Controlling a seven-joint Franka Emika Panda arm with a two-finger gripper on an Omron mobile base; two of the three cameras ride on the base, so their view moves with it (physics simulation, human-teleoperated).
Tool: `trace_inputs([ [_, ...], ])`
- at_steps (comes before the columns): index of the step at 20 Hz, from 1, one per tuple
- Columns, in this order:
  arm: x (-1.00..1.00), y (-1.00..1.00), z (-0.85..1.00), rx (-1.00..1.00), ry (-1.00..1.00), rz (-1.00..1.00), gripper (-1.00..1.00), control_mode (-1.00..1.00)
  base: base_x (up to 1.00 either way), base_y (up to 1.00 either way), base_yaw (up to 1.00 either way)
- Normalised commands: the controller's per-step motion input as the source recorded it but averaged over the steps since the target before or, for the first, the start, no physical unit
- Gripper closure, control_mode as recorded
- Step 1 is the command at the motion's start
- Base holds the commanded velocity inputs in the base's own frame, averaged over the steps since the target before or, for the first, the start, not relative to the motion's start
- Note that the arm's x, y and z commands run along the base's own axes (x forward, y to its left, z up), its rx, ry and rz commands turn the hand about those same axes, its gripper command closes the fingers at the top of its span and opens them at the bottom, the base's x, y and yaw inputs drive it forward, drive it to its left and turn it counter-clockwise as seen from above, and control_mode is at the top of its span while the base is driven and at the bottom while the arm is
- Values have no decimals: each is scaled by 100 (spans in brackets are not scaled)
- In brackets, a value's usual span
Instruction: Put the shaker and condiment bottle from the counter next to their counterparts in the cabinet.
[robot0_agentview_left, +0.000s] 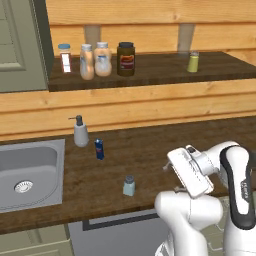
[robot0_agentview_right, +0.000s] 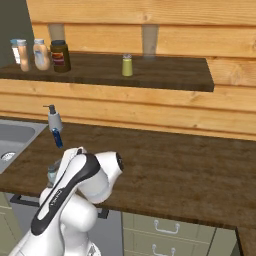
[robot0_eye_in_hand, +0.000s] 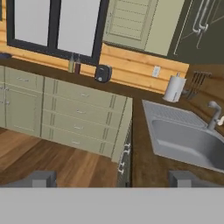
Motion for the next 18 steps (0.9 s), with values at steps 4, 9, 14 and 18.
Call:
trace_inputs([
  [4,47,2,-8,0,1,0,-100,-100,0,0,0],
  [9,70,-21,-31,4,5,1,-100,-100,0,0,0],
  [14,52,-6,-50,0,9,9,-100,-100,0,0,0],
  [18,9,6,-8,-1,5,7,-100,-100,0,0,0],
])
